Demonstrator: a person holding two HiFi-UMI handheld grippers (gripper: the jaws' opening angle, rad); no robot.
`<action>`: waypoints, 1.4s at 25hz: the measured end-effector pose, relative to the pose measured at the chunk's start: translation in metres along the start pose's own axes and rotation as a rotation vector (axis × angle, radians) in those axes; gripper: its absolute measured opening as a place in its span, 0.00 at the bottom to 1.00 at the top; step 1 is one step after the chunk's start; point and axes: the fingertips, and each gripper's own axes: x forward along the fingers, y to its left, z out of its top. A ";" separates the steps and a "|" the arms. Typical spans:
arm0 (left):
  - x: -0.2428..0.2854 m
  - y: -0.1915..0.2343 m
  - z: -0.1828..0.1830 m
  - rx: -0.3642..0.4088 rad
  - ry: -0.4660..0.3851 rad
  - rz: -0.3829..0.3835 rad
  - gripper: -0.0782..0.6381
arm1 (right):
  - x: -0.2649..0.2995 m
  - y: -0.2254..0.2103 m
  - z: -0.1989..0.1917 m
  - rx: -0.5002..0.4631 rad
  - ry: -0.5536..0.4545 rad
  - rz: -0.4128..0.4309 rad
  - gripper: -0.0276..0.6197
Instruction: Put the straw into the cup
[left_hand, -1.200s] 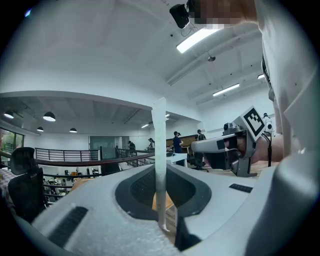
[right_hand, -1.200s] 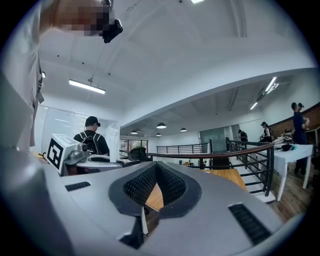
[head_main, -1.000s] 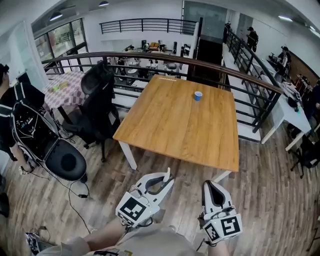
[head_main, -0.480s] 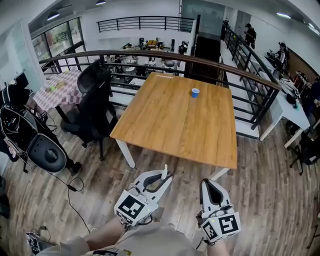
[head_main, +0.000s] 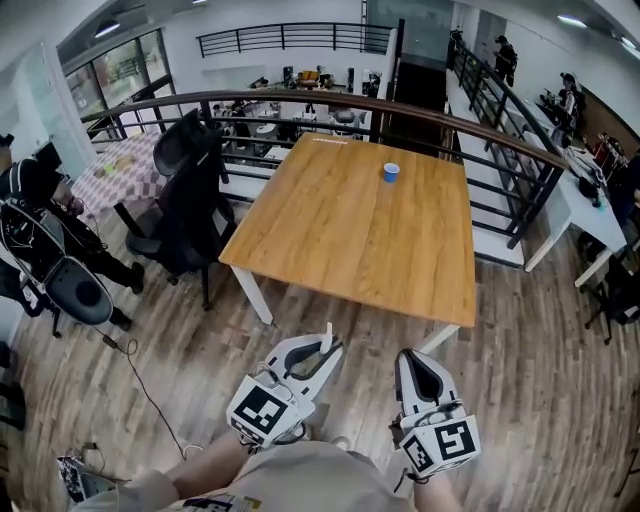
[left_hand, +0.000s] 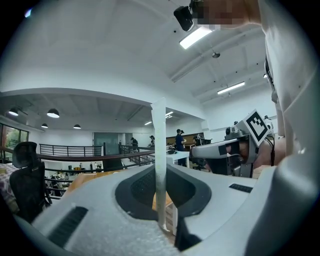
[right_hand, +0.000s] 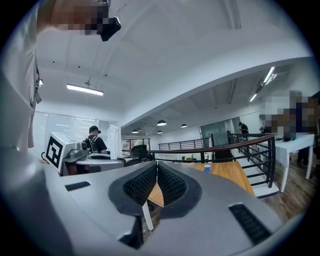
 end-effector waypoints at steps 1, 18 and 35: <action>0.001 -0.004 0.000 -0.001 0.002 0.002 0.17 | -0.003 -0.001 -0.001 0.002 0.002 0.005 0.08; 0.032 -0.040 0.003 0.043 0.000 -0.006 0.17 | -0.038 -0.037 -0.007 0.030 0.003 0.016 0.08; 0.097 -0.024 -0.015 0.048 -0.019 -0.069 0.17 | -0.003 -0.086 -0.021 0.058 -0.012 -0.005 0.08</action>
